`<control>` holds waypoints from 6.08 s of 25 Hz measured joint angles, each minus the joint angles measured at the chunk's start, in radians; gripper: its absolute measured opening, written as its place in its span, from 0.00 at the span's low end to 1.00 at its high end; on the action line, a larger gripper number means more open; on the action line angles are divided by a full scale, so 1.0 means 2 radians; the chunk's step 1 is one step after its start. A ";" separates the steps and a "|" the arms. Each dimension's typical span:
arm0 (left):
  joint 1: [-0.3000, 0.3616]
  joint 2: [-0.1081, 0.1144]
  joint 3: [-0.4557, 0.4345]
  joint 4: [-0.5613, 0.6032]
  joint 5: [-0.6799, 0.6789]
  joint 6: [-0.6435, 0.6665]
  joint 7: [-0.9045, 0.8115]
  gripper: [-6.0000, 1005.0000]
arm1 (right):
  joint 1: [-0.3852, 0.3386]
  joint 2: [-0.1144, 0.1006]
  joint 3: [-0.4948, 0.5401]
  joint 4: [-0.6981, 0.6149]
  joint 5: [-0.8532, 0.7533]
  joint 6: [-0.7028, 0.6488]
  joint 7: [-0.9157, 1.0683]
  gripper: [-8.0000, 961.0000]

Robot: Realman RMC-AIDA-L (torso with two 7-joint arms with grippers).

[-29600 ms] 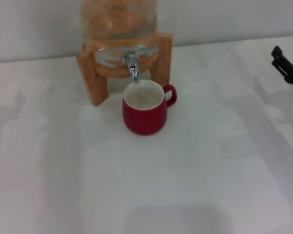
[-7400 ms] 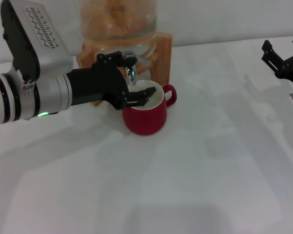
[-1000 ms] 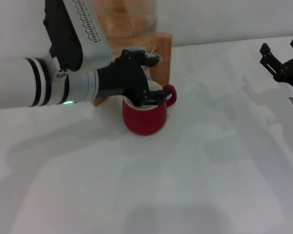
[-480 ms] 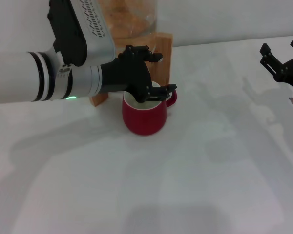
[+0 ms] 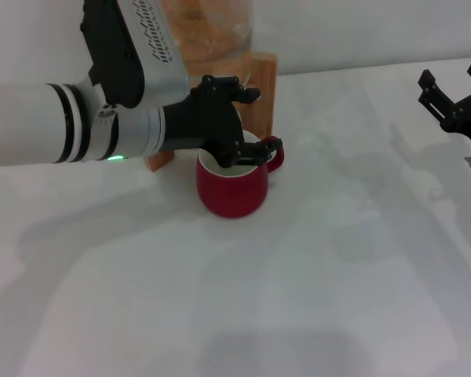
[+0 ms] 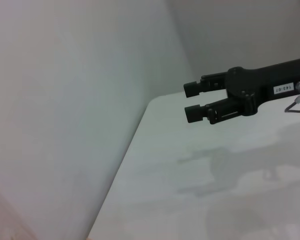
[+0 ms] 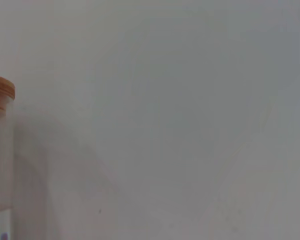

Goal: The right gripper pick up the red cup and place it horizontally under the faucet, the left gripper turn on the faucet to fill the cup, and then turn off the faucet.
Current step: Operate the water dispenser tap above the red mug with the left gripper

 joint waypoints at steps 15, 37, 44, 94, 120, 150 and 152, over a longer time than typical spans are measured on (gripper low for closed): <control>-0.009 -0.001 -0.003 -0.004 0.003 -0.002 0.001 0.76 | -0.006 0.000 0.000 -0.002 0.002 -0.007 0.000 0.88; -0.024 0.000 -0.002 -0.019 0.005 -0.008 0.003 0.76 | -0.007 0.000 0.000 -0.002 0.002 -0.012 0.000 0.88; -0.025 -0.001 -0.001 -0.017 0.005 -0.008 0.003 0.76 | -0.007 0.000 0.001 -0.002 0.003 -0.012 0.000 0.88; -0.020 -0.001 0.008 -0.011 0.013 -0.013 -0.017 0.76 | -0.011 -0.001 0.000 -0.002 0.003 -0.027 0.000 0.88; -0.022 -0.003 0.011 -0.011 0.014 -0.033 -0.017 0.76 | -0.012 0.000 0.000 -0.002 0.002 -0.031 0.000 0.88; -0.026 -0.003 0.012 -0.022 0.012 -0.054 -0.013 0.76 | -0.012 0.000 -0.001 -0.004 -0.001 -0.034 0.000 0.88; -0.026 -0.003 0.012 -0.023 0.012 -0.055 -0.013 0.76 | -0.012 0.000 -0.001 -0.004 -0.001 -0.034 0.000 0.88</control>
